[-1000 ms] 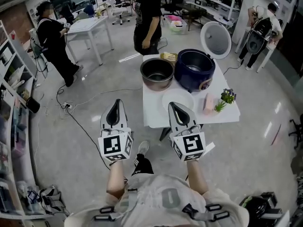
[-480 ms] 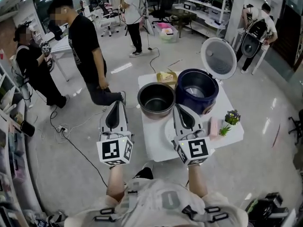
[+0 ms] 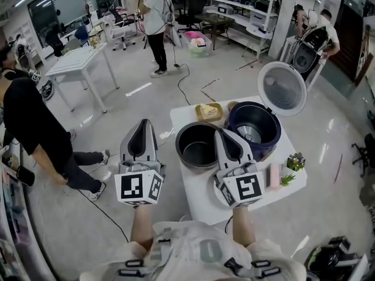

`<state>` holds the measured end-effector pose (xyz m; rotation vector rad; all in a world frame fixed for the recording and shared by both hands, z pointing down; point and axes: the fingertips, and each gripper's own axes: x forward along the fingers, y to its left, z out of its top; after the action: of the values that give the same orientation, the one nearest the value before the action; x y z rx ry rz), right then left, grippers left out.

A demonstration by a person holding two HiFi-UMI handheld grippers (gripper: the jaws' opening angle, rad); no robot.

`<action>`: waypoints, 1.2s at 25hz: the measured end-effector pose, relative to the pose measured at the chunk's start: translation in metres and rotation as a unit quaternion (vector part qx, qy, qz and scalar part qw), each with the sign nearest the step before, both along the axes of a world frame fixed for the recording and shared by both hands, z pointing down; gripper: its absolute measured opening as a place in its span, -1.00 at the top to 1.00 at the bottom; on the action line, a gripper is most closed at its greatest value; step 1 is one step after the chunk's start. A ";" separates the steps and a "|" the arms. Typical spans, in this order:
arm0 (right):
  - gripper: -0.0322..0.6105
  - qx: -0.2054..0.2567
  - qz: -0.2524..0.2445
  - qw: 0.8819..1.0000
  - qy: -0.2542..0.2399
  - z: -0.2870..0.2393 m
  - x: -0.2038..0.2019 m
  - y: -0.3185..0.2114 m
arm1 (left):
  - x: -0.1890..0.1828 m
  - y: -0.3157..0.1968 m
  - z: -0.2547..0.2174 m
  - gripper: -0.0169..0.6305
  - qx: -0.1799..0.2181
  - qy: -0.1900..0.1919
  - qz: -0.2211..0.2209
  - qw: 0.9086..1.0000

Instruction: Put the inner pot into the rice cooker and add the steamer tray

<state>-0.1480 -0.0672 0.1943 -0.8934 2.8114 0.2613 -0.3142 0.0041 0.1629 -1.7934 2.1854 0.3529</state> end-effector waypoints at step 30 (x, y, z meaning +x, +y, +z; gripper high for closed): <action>0.88 0.009 -0.024 1.000 0.017 0.018 -0.060 0.001 | -0.023 -0.015 0.023 0.87 -0.032 -0.017 -0.003 0.999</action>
<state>-0.2084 -0.0667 0.2123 -0.8247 2.8527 0.2980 -0.3376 -0.0105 0.1858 -1.8108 2.2024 0.2512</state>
